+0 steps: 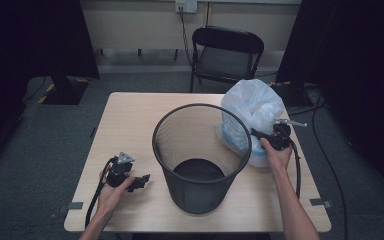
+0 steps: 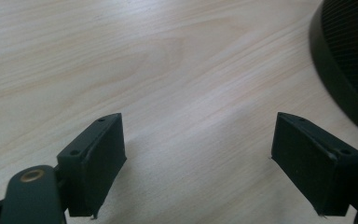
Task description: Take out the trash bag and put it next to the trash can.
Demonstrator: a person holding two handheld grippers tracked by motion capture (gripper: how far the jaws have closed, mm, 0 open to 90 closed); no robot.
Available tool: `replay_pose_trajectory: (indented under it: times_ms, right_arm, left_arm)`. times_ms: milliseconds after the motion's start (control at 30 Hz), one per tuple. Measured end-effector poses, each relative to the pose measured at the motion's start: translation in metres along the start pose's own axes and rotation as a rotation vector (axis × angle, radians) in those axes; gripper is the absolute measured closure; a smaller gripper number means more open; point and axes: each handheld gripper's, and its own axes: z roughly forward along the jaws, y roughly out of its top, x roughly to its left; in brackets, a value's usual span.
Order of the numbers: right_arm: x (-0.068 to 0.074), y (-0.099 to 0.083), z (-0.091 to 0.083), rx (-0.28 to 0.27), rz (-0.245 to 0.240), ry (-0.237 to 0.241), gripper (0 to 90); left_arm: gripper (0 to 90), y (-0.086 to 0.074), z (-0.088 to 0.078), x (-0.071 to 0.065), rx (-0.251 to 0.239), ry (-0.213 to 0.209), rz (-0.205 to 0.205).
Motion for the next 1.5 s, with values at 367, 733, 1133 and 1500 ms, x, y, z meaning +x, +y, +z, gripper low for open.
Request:
replay_pose_trajectory:
  times_ms: [367,733,1133,1500]
  right_arm:
    - [-0.002,0.013,-0.014,-0.011,0.037,0.034,20.2]
    - [0.003,0.021,-0.054,-0.051,-0.003,0.046,13.0]
    - [0.023,0.048,-0.069,-0.095,0.001,0.106,12.1]
    - [0.026,0.071,-0.094,-0.170,-0.039,0.044,19.5]
  left_arm:
    - [14.7,-0.004,0.007,-0.011,0.024,0.047,0.072]
    - [9.8,-0.009,0.011,-0.015,-0.037,0.073,0.038]
    - [2.6,-0.011,0.014,-0.018,-0.054,0.067,0.046]
    - [2.4,-0.011,0.014,-0.017,-0.051,0.065,0.052]
